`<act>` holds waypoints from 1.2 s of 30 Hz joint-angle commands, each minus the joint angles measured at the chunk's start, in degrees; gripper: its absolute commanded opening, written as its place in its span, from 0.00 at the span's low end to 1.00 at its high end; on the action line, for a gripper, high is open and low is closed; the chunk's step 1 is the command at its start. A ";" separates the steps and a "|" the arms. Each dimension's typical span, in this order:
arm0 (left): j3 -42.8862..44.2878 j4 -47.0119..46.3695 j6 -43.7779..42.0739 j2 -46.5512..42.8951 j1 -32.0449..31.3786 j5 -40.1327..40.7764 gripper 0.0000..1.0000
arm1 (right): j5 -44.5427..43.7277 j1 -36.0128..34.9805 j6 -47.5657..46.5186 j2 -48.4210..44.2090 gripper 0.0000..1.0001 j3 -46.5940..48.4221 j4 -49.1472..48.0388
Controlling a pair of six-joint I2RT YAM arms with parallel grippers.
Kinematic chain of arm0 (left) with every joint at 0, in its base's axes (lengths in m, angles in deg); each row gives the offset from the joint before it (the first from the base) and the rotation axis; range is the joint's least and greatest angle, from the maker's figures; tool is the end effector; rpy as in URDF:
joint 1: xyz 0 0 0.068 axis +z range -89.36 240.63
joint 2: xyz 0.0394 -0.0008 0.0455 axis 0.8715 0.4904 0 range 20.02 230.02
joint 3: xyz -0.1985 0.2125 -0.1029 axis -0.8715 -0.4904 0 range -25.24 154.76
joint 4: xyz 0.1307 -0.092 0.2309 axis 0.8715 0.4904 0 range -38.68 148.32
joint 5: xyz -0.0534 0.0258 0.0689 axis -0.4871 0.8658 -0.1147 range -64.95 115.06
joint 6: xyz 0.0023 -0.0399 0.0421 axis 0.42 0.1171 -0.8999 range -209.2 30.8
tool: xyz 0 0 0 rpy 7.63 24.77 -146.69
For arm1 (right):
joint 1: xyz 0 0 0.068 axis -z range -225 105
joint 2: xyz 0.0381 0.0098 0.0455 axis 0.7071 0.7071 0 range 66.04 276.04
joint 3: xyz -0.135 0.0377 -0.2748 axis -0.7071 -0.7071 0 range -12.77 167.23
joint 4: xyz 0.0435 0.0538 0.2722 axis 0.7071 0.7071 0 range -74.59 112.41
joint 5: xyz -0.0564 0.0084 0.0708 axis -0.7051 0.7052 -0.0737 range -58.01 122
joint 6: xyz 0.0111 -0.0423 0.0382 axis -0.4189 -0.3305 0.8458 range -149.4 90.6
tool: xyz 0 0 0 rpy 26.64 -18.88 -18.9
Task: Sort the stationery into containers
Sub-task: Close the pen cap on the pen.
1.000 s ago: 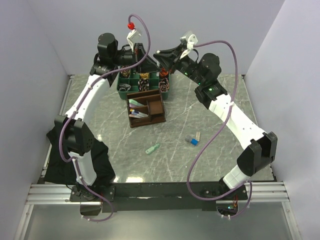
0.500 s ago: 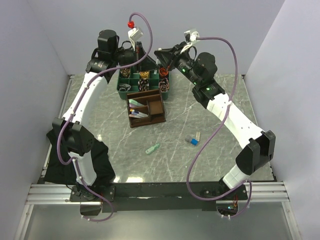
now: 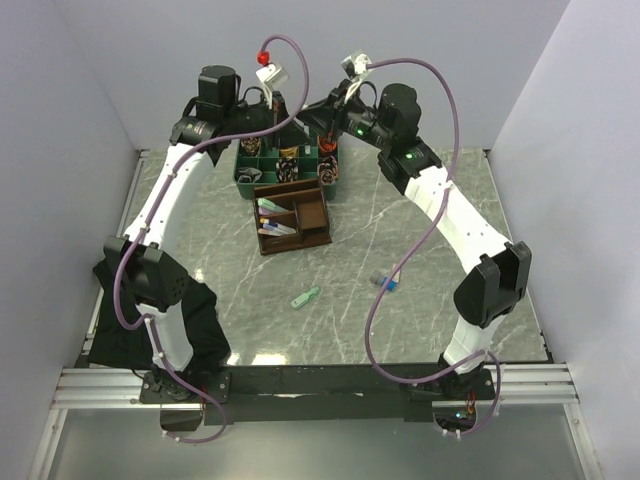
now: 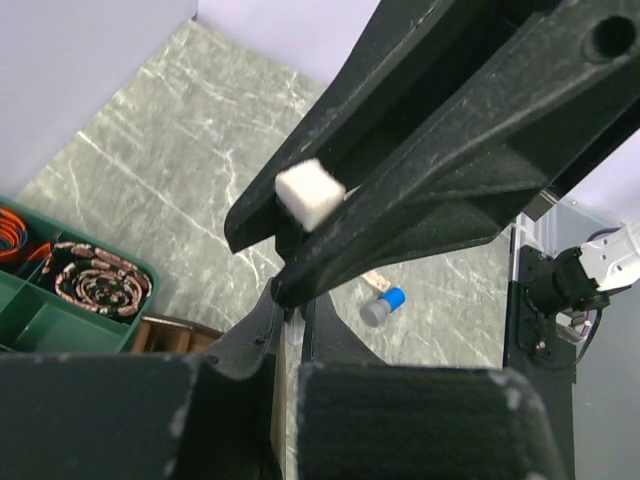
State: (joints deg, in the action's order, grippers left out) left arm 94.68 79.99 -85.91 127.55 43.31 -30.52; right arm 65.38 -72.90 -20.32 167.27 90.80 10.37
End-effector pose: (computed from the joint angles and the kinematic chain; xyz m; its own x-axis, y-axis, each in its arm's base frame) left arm 0.4202 -0.1669 0.4885 -0.3201 0.0658 -0.9451 0.9074 0.3082 -0.2858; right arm 0.3864 0.2305 0.4932 -0.0255 0.1355 -0.9905 -0.8799 0.4671 0.0866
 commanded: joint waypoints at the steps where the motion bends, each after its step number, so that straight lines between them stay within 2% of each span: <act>1: 8.58 -19.00 -1.80 -6.36 0.18 6.00 0.00 | 18.03 -4.00 0.85 4.50 0.00 -3.99 25.43; 10: 8.58 -17.16 -2.67 -6.98 0.45 6.61 0.00 | 14.44 -3.30 -3.80 0.90 0.00 -7.50 24.29; 16: 7.09 -12.59 -11.19 -10.05 0.36 8.81 0.01 | 14.16 -2.42 -8.55 -0.58 0.00 -7.59 25.87; 19: 2.79 -12.23 -12.25 -13.30 0.45 9.16 0.01 | 14.87 -2.33 -6.71 -4.36 0.00 -14.52 15.79; 22: -2.13 -11.00 -13.92 -16.73 0.36 9.60 0.15 | 14.69 -2.33 -4.08 -5.51 0.00 -18.05 8.65; 23: -4.75 -10.91 -14.27 -17.78 0.45 10.04 0.23 | 14.69 -2.25 -3.29 -5.52 0.00 -18.75 6.12; 24: -6.17 -10.91 -14.62 -20.05 0.36 11.09 0.38 | 14.52 -2.25 -2.15 -5.60 0.00 -18.93 5.22; 26: -10.03 -9.87 -17.07 -22.44 0.36 12.23 0.46 | 14.86 -2.33 -1.09 -5.52 0.00 -19.19 2.34; 27: -11.36 -9.60 -18.05 -24.97 0.36 13.81 0.55 | 15.04 -2.33 -0.39 -5.34 0.00 -19.02 1.79; 30: -16.63 -8.46 -21.65 -29.72 0.45 17.24 0.67 | 15.30 -2.33 1.28 -4.73 0.00 -19.19 -1.02; 32: -19.70 -7.75 -23.93 -31.75 0.71 19.79 0.70 | 15.13 -2.33 1.64 -3.85 0.00 -19.28 -2.68; 36: -26.82 -10.02 -23.77 -37.89 3.08 27.69 0.84 | 15.57 -2.42 4.35 -2.09 0.00 -20.60 -8.39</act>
State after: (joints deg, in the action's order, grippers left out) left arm 74.52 73.58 -106.96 92.73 44.25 -12.29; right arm 78.67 -75.09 -19.64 165.28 70.21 9.11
